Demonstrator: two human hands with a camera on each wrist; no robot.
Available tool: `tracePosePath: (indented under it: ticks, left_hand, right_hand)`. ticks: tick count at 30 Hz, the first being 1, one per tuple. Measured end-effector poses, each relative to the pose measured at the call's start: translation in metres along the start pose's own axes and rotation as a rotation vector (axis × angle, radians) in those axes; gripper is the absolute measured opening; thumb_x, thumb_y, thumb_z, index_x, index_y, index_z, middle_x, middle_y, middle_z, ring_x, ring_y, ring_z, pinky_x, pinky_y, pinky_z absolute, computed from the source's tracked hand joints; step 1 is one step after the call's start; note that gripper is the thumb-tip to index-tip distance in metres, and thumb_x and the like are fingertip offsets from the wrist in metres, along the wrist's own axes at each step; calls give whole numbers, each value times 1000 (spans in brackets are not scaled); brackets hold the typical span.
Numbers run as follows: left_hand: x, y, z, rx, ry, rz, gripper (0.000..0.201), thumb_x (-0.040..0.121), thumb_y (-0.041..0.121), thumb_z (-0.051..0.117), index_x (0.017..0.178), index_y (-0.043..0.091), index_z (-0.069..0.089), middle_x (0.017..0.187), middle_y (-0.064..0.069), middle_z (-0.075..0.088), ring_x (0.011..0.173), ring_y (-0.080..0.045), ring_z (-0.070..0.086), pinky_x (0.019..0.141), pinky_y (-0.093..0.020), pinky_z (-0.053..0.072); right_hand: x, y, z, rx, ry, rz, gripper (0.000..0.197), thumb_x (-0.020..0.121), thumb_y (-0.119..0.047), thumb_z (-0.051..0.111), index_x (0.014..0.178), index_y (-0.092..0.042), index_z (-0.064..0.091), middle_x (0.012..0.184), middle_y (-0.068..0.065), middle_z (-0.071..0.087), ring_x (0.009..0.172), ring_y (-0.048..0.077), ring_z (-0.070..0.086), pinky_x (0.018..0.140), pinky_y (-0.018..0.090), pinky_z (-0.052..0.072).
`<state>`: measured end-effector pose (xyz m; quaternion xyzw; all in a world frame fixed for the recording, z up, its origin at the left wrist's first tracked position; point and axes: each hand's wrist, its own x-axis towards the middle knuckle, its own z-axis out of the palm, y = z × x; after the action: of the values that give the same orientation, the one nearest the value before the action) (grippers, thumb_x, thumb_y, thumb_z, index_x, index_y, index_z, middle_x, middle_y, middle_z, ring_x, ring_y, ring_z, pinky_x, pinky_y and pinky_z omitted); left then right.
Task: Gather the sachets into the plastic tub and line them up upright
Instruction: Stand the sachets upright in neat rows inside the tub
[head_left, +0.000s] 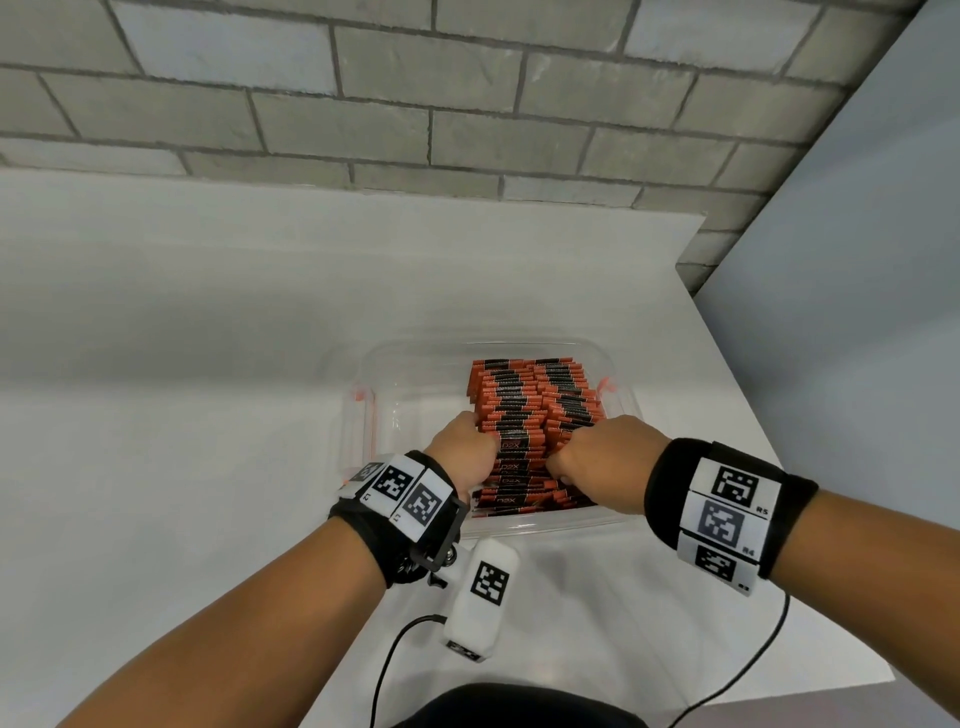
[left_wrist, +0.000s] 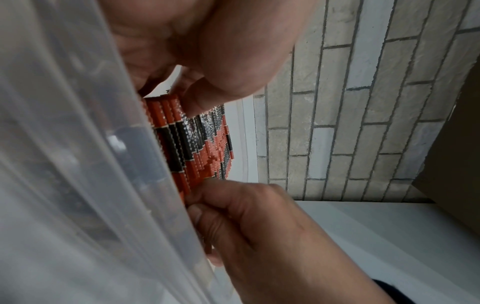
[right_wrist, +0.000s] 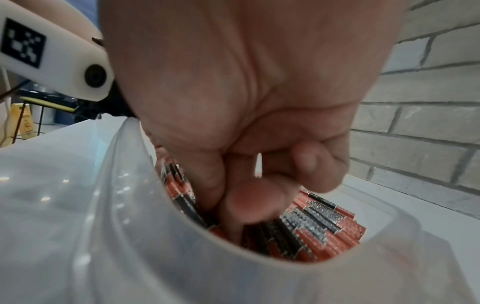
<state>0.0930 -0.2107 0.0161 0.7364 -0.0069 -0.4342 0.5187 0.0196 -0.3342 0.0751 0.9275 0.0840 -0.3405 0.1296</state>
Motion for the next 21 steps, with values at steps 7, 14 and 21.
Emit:
tracePosePath:
  ticks: [7,14,21]
  left_hand:
    - [2,0,-1,38,2,13,24,97,11,45,78,26,46,116,-16,63,109,-34,59,86,-42,46]
    - [4,-2,-1,30,0,8,22,97,12,45,80,25,45,116,-15,62,110,-35,58,82,-42,46]
    - [5,-1,-1,53,-7,7,21,98,11,44,80,23,45,112,-15,60,109,-35,57,87,-46,46]
  right_hand:
    - [-2,-3,0,-15,-21,40,29,101,-12,35,117,-9,59,106,9,64,79,24,55,68,29,38]
    - [0,-3,0,-26,-30,71,27,101,-15,38,116,-10,60,107,7,64,86,24,60,71,29,40]
    - [-4,-6,-4,-54,-51,73,26,100,-12,37,113,-8,59,80,3,52,74,19,45,70,28,37]
